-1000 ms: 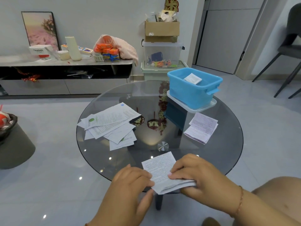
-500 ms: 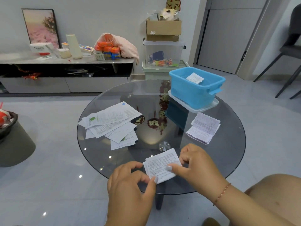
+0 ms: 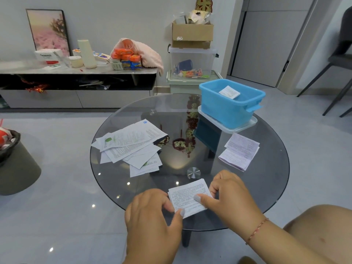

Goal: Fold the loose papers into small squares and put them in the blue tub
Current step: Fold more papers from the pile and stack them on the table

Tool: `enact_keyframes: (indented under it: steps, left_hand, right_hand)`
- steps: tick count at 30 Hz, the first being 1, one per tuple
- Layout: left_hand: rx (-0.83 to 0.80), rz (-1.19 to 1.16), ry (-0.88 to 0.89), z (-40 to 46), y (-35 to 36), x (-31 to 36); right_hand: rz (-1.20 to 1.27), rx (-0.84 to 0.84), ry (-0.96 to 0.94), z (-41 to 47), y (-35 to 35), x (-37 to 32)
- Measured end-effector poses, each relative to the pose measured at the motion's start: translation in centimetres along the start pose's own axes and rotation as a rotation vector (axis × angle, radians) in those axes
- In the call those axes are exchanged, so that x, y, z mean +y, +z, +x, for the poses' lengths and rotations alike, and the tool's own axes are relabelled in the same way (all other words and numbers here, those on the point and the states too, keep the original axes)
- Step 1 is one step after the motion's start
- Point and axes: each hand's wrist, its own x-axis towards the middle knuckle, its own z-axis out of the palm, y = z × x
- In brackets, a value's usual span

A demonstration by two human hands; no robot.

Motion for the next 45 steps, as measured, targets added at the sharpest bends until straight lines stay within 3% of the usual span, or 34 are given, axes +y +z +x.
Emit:
enact_keyframes:
  steps: [6,10,12,14,16,18,29,33,37,40,42,45]
  left_hand:
    - [0.054,-0.091,0.122,0.4,-0.4,-1.0]
    - [0.056,0.05,0.684,0.2,0.1,-2.1]
    - [0.078,0.185,0.803,-0.2,0.2,-2.3]
    - [0.099,0.259,0.809,-0.5,-0.1,-2.1]
    - [0.104,0.296,0.813,-0.6,-0.2,-1.7]
    - [0.092,0.314,0.797,-0.7,-0.4,-1.6]
    - [0.015,0.326,0.77,-0.7,-0.6,-1.5]
    - [0.094,0.346,0.851,-0.3,-0.7,-2.3]
    - [0.178,0.291,0.909,-0.1,-1.1,-2.5]
    - [0.209,0.165,0.873,0.0,-1.1,-2.3]
    - [0.207,0.039,0.83,0.2,-1.2,-1.9]
    - [0.216,-0.09,0.76,0.7,-1.6,-0.7]
  right_hand:
    - [-0.026,-0.024,0.037,-0.1,-0.4,-0.2]
    - [-0.073,0.013,0.029,-0.1,-0.4,-0.4]
    - [-0.068,0.125,-0.039,-0.6,-0.2,-0.3]
    - [-0.03,0.223,-0.282,-1.4,0.2,0.2]
    - [-0.06,0.214,-0.553,-2.5,0.7,0.5]
    - [-0.118,0.194,-0.655,-3.1,1.1,0.7]
    - [-0.391,0.346,-0.532,-3.2,-0.6,3.1]
    - [-0.384,0.331,-0.516,-3.7,-0.2,3.1]
    - [-0.224,0.241,-0.535,-3.9,0.2,3.1]
    - [-0.136,0.173,-0.709,-3.6,-0.1,2.7]
    - [-0.059,0.211,-0.821,-3.1,-0.1,2.3]
    - [0.036,0.308,-0.829,-2.5,-0.1,1.6]
